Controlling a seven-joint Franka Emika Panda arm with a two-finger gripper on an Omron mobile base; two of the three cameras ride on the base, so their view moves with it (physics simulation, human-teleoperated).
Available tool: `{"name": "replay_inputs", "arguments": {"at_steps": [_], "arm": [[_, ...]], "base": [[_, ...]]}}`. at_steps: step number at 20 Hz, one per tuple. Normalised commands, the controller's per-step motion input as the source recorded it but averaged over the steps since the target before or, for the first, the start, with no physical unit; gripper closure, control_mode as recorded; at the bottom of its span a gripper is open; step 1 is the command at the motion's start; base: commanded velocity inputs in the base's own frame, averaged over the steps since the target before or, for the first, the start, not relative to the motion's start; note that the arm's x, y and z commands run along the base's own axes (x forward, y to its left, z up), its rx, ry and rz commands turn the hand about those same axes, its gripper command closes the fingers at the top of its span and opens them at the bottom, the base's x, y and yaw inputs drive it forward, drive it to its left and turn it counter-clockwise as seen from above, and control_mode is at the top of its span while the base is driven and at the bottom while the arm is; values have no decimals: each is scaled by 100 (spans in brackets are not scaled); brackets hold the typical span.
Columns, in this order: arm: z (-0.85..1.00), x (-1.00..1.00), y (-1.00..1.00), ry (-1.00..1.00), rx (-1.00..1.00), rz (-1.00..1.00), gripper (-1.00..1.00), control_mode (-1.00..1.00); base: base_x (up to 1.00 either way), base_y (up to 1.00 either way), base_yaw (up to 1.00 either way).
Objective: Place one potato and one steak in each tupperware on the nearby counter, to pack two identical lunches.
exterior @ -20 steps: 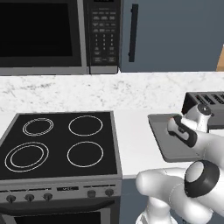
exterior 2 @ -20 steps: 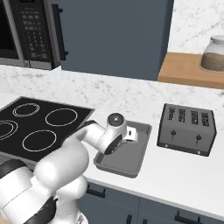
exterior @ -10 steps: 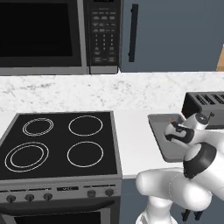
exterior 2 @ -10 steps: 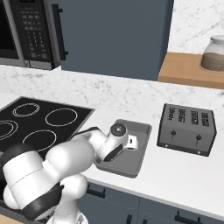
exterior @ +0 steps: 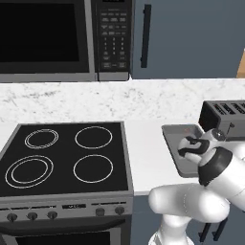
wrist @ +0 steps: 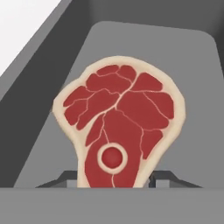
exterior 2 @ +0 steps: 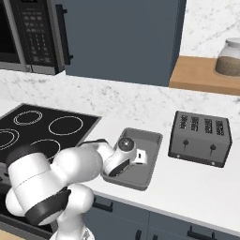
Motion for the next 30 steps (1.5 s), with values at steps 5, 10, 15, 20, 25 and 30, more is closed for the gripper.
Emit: {"name": "replay_inputs", "arguments": {"at_steps": [5,10,15,20,25,30], "arm": [[-15,1,2,3,0,0,100,-100],[-10,0,0,0,0,0,100,-100],[-5,5,0,-1,0,0,-100,-100],[34,-12,0,-14,0,-1,-100,-100],[60,-26,6,-16,0,0,-100,-100],[86,-63,4,-6,0,-5,-100,-100]], "base": [[0,0,0],[0,0,0],[0,0,0],[0,0,0],[0,0,0],[0,0,0]]}}
